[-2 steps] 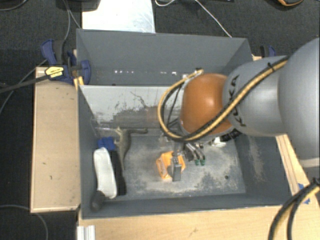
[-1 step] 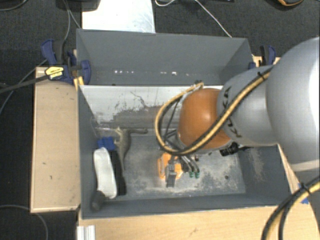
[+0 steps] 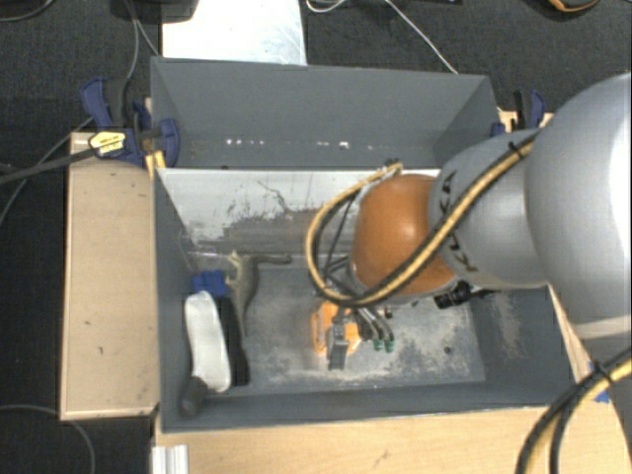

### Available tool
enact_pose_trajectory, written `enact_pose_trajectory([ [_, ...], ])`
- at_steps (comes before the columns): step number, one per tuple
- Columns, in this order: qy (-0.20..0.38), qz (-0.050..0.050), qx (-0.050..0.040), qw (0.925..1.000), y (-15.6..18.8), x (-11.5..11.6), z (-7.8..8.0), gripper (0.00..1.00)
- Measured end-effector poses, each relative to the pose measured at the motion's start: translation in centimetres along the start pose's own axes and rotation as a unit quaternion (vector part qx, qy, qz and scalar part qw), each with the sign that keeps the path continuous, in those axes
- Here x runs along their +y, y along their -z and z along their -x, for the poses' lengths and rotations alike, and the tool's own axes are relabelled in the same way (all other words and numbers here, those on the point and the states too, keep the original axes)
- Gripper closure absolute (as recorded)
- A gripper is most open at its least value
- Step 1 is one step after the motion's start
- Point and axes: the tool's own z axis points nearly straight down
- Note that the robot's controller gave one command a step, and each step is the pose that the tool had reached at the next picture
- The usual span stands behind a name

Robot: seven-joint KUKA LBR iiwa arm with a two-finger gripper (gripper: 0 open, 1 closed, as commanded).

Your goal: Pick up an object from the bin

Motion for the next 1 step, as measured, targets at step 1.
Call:
enact_pose_trajectory([
  [1, -0.003, 0.0, -0.0041, 1.0, 4.24, -2.7, 0.39, 1.0],
])
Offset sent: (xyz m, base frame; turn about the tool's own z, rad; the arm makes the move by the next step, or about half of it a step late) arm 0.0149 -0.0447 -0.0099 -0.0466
